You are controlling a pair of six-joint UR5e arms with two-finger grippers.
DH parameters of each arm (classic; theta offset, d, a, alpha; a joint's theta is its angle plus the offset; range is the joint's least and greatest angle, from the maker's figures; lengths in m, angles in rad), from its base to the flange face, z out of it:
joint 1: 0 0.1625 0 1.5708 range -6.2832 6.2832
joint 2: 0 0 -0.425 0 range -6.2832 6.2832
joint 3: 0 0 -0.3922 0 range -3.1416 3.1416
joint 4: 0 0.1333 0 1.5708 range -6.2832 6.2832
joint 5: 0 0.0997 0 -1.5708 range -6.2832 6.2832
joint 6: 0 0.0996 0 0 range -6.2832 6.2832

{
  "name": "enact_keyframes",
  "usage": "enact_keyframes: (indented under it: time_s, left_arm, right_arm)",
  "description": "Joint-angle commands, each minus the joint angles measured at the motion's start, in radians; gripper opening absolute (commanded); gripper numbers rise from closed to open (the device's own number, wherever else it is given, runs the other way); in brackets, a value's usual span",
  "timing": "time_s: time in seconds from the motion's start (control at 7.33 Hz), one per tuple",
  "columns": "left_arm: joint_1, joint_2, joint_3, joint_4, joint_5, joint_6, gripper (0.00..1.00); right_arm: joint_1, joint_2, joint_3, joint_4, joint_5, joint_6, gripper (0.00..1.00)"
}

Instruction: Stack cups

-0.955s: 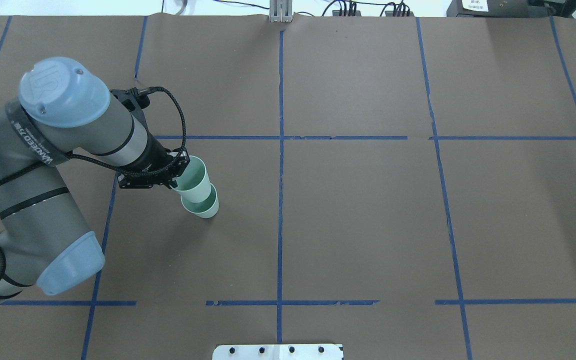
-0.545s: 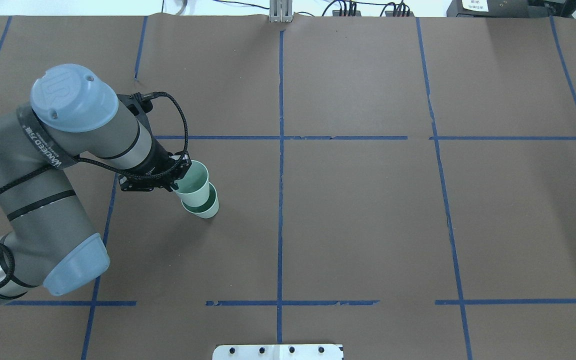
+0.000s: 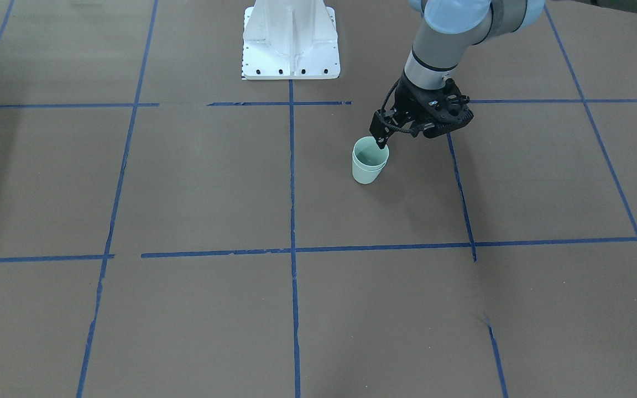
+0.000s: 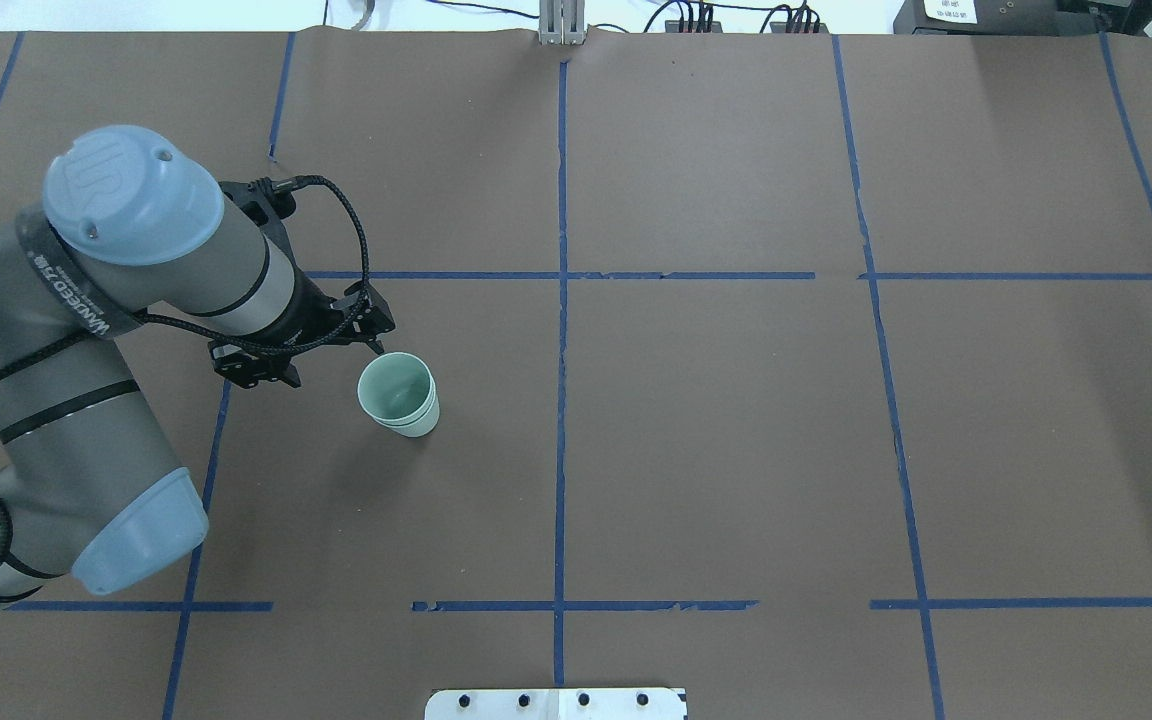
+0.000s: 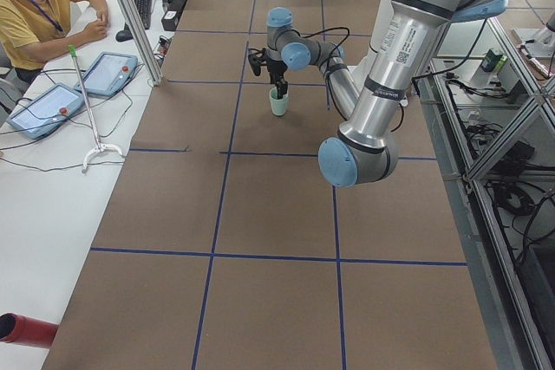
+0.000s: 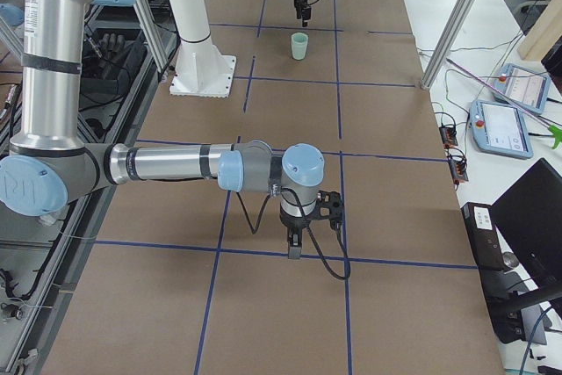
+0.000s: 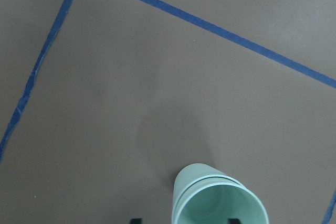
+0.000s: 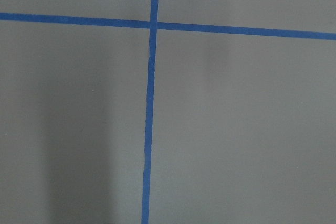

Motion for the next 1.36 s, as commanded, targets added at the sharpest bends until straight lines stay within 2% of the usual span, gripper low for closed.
enact_keyframes:
  time_s: [0.0,0.27,0.55,0.82,0.95,1.23]
  left_arm:
    - [-0.063,0.084,-0.036,-0.006,-0.006,0.240,1.00]
    - [-0.260,0.188,-0.036,-0.006,-0.140,0.626,1.00]
    - [-0.440,0.352,-0.029,-0.008,-0.154,1.035,1.00]
    - [-0.638,0.491,0.014,-0.009,-0.217,1.430,1.00]
    - [-0.734,0.525,0.058,-0.008,-0.243,1.567,1.00]
    - [-0.879,0.598,0.144,-0.009,-0.265,1.663,1.00]
  right_arm:
    - [0.001,0.000,0.000,0.000,0.000,0.000,1.00]
    - [0.001,0.000,0.000,0.000,0.000,0.000,1.00]
    - [0.001,0.000,0.000,0.000,0.000,0.000,1.00]
    - [0.001,0.000,0.000,0.000,0.000,0.000,1.00]
    - [0.000,0.000,0.000,0.000,0.000,0.000,1.00]
    - [0.001,0.000,0.000,0.000,0.000,0.000,1.00]
